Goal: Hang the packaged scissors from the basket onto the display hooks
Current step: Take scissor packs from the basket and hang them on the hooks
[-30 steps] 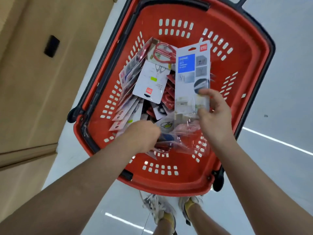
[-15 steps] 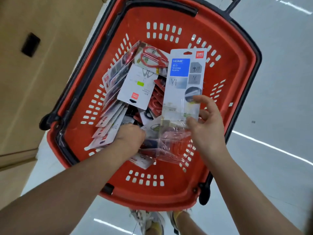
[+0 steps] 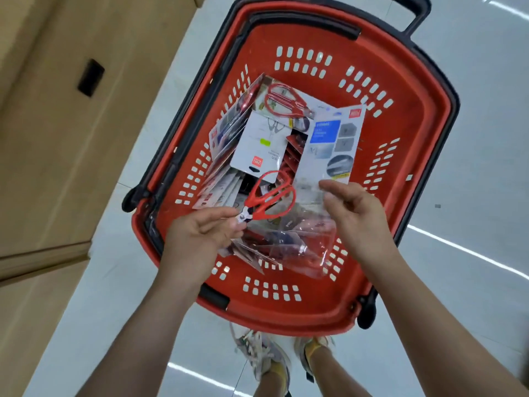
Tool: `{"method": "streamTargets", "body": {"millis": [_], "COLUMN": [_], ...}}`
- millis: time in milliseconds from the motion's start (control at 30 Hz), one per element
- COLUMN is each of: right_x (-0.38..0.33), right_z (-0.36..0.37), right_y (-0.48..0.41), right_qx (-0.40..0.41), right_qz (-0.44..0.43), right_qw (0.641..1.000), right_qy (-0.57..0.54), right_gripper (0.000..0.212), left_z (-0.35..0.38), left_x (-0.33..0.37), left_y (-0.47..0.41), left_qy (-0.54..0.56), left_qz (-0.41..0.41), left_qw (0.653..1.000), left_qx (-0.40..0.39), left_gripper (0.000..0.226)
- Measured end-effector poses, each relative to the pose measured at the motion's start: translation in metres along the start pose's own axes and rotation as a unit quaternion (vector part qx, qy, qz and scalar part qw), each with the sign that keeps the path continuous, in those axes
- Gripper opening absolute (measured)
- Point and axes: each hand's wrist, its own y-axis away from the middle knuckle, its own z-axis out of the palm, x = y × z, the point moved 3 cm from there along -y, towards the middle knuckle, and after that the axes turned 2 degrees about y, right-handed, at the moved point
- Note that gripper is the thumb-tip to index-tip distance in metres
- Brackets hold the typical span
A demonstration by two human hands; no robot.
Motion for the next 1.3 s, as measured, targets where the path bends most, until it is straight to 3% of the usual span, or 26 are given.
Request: {"method": "streamTargets", "body": {"millis": [100,167,267,367,433,533,600,700,800,1000,1200,1300], "right_x": [-0.017,-0.029,-0.039,-0.049,-0.056,-0.069,-0.075,-0.078,-0.078,-0.064,-0.045,-0.051], "right_z": [0.014,0.019,0.017,0.007,0.001,-0.001,-0.001,-0.015,-0.046,-0.083,-0.087,-0.083], "right_y": [0.008,0.012,0.014,0.015,0.016,0.025,0.031,0.036,0.038,0.063,0.079,0.079], "right_qx": [-0.077,-0.087,-0.090,-0.152,-0.201,-0.249,-0.258,-0.186,-0.031,0.190,0.271,0.223], "right_qz": [-0.011,-0.027,0.020,0.002,-0.016,-0.011,0.003,0.040,0.067,0.092,0.096,0.094], "right_qw": [0.997,0.995,0.987,0.986,0.979,0.968,0.964,0.972,0.966,0.926,0.881,0.900], "right_qy": [-0.015,-0.038,-0.133,-0.068,-0.016,-0.025,-0.060,-0.140,-0.248,-0.311,-0.375,-0.362], "right_gripper": [0.022,0.005,0.009,0.012,0.010,0.013,0.016,0.022,0.010,0.015,0.012,0.008], "left_z": [0.010,0.016,0.016,0.006,0.004,0.015,0.018,0.010,-0.005,-0.013,0.012,0.032], "left_x": [-0.007,-0.006,-0.001,0.009,0.016,0.030,0.038,0.042,0.045,0.041,0.024,0.026], "left_y": [0.012,0.019,0.026,0.027,0.025,0.029,0.031,0.030,0.028,0.030,0.036,0.040], "left_qy": [0.065,0.055,0.010,-0.036,0.038,0.191,0.200,0.211,0.252,0.407,0.506,0.533], "left_qz": [-0.028,-0.029,-0.024,-0.001,-0.016,-0.073,-0.062,-0.038,-0.028,-0.100,-0.128,-0.132], "left_qw": [0.997,0.998,0.998,0.998,0.998,0.971,0.971,0.976,0.966,0.903,0.848,0.835], "left_qx": [-0.018,-0.026,-0.053,-0.043,-0.052,-0.123,-0.115,-0.027,0.051,0.094,0.087,0.036], "left_gripper": [0.018,0.016,0.015,0.015,0.021,0.024,0.021,0.019,0.018,0.010,0.021,0.025]}}
